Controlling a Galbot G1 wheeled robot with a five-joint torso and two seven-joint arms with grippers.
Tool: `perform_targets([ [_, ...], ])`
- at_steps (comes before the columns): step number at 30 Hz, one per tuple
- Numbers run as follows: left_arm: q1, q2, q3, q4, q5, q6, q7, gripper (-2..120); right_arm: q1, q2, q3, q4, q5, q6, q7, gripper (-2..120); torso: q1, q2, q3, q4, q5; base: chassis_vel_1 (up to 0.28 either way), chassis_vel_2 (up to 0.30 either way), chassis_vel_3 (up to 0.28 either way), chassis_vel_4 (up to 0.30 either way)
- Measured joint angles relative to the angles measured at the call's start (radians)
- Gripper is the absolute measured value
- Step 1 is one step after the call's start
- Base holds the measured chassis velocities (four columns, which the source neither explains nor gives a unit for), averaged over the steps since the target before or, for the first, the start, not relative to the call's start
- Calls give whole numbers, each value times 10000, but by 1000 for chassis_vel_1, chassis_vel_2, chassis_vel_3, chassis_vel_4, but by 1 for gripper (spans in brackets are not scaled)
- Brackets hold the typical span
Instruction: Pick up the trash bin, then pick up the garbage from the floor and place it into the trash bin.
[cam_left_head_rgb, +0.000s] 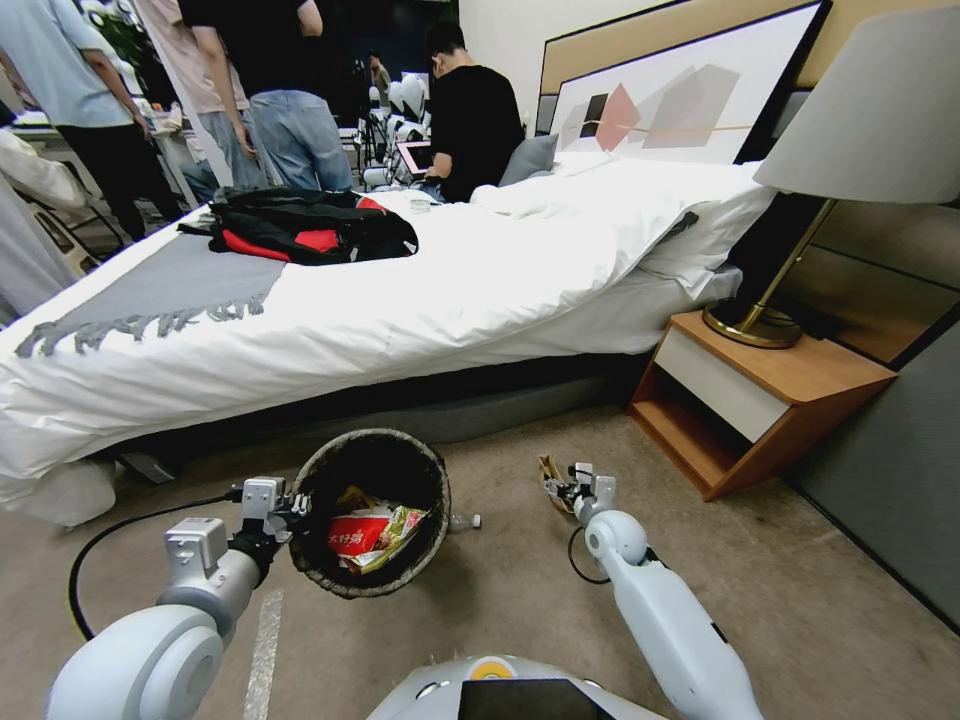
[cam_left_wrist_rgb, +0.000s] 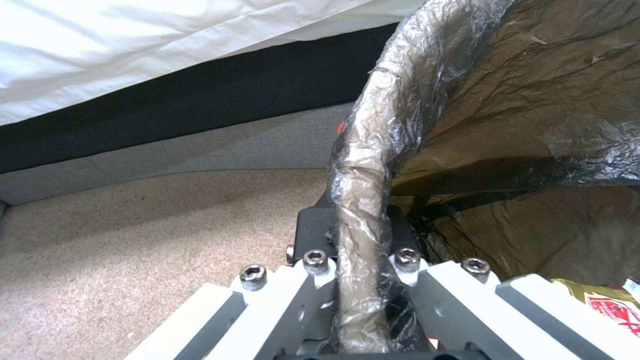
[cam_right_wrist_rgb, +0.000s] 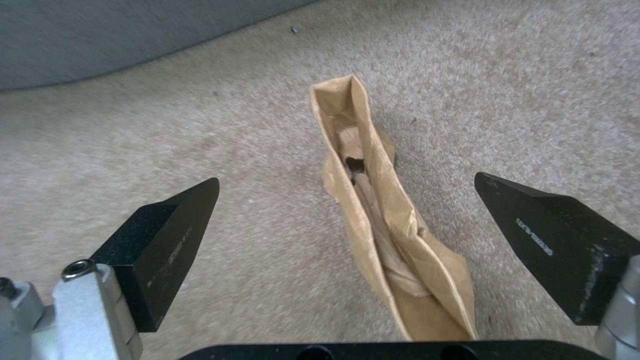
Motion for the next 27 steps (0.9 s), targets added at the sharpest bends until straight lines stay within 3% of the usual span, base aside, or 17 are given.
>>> perform_targets([
  [27, 232, -44, 18, 0, 210, 0, -11, 1, 1304, 492, -177, -3642, -829, 734, -852, 100, 0, 0, 0, 0, 0, 0, 0, 0, 0],
])
